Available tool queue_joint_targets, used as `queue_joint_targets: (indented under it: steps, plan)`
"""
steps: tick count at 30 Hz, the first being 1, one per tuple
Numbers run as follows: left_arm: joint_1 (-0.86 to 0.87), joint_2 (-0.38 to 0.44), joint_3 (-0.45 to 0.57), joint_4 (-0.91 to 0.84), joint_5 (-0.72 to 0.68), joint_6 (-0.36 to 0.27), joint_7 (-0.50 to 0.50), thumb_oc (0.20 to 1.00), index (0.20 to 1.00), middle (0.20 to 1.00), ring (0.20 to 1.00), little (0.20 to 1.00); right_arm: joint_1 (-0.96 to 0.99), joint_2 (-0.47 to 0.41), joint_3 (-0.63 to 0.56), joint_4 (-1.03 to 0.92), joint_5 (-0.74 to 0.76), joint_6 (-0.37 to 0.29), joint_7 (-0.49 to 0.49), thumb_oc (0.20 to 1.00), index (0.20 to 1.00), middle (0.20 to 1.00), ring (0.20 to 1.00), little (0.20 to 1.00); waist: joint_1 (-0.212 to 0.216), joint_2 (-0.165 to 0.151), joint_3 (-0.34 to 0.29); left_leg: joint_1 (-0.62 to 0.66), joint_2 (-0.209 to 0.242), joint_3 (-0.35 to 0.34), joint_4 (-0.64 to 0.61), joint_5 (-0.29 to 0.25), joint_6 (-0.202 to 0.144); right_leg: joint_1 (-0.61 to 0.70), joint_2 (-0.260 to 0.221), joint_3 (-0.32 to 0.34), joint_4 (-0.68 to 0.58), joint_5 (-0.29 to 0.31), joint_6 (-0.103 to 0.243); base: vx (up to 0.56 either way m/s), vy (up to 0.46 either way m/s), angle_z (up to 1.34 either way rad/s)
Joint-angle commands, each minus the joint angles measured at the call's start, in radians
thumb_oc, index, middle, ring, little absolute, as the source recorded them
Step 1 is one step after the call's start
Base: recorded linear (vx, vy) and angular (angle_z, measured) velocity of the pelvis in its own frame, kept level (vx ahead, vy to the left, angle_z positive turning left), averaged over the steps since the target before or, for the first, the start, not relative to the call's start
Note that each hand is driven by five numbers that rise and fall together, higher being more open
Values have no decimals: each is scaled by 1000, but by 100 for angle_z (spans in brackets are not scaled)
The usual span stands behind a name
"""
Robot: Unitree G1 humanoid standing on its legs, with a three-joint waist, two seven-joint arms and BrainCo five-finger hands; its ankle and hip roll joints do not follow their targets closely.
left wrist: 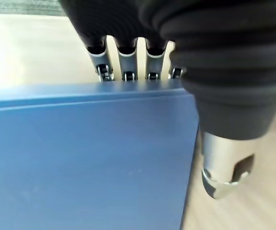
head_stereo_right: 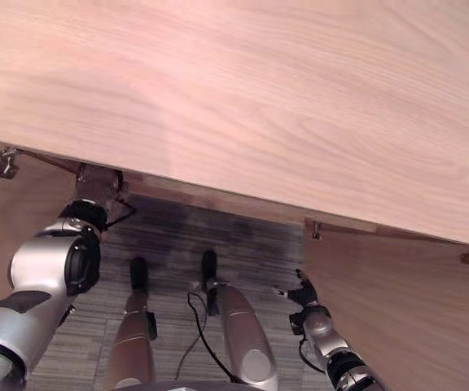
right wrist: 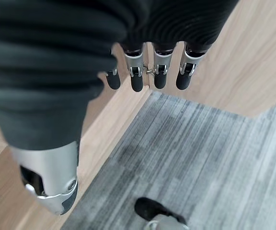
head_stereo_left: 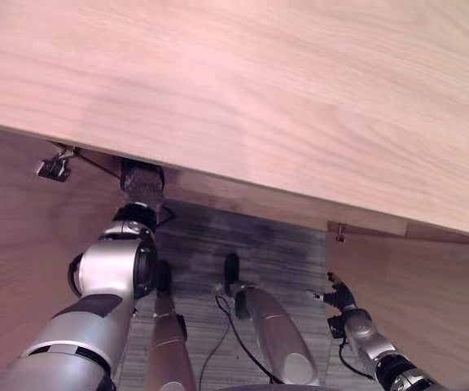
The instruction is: Put the empty folder in the office cabinet
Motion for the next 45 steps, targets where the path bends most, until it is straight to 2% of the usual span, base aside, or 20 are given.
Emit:
queue_joint_targets:
  steps: [1,7,10,16,20,36,38,39,40,42,43,45]
  plan:
    - [35,3,41,32,14,-45,-2,1000,1000,1000,1000,1000,30,19,-23,53,-25,13,-16,1000,1000,1000,1000,1000,0,-27,-14,65,13,6,-21,-56,-25,52,-62,-4,-162,107,157,7,-12,-8]
    - [153,-122,14,-61,2,-74,-50,1000,1000,1000,1000,1000,58,31,-33,67,-38,28,1,1000,1000,1000,1000,1000,22,-14,-16,125,3,10,-50,-50,-20,109,-66,-12,-170,97,149,12,5,-2]
    - [210,-150,-19,-96,8,-66,-88,1000,1000,1000,1000,1000,68,35,-39,82,-54,37,15,1000,1000,1000,1000,1000,34,-8,-16,160,0,15,-60,-47,-20,143,-69,-12,-167,90,147,30,16,2]
    - [319,-122,-80,-156,68,-47,-197,1000,1000,1000,1000,1000,78,38,-73,97,-72,35,52,1000,1000,1000,1000,1000,55,12,-28,207,-9,23,-72,-33,-15,199,-77,-14,-182,99,148,13,8,1]
    - [369,-95,-76,-152,80,-41,-256,1000,1000,1000,1000,1000,81,40,-87,107,-75,30,75,1000,1000,1000,1000,1000,66,21,-36,222,-9,25,-74,-34,-11,218,-80,-17,-191,101,151,2,4,1]
    - [328,-66,-70,-108,78,-44,-279,1000,1000,1000,1000,1000,72,46,-77,147,-61,17,79,1000,1000,1000,1000,1000,67,9,-42,198,-10,29,-58,-33,-4,198,-74,-10,-193,111,148,-6,0,0]
    - [328,-56,-90,-89,128,-37,-275,1000,1000,1000,1000,1000,67,41,-79,148,-61,14,79,1000,1000,1000,1000,1000,66,10,-38,198,-10,31,-57,-34,-3,195,-74,-8,-191,111,147,0,0,0]
    - [323,-35,-133,-64,232,-21,-269,1000,1000,1000,1000,1000,61,34,-77,146,-61,11,81,1000,1000,1000,1000,1000,65,14,-37,198,-8,31,-55,-38,-4,195,-73,-7,-187,106,147,-31,22,-2]
    - [316,-7,-230,-73,429,-14,-264,1000,1000,1000,1000,1000,51,23,-75,135,-69,-1,79,1000,1000,1000,1000,1000,62,16,-31,194,-8,34,-53,-34,-4,189,-75,-6,-184,112,146,0,0,0]
    - [315,-7,-231,-75,431,-14,-262,1000,1000,1000,1000,1000,51,24,-76,135,-69,-1,79,1000,1000,1000,1000,1000,61,14,-32,187,-10,33,-52,-28,-3,185,-77,-7,-187,119,146,-16,11,-2]
    - [312,26,-356,-144,645,-14,-226,200,200,200,200,200,51,4,-84,112,-71,-19,76,1000,1000,1000,1000,1000,64,21,-21,186,-10,33,-48,-30,-2,183,-78,-8,-181,118,147,0,0,0]
    - [328,51,-478,-261,853,-8,-194,200,200,200,200,200,55,-10,-94,89,-72,-32,72,1000,1000,1000,1000,1000,70,29,-8,176,-13,27,-42,-26,-1,178,-82,-10,-179,121,149,-17,9,1]
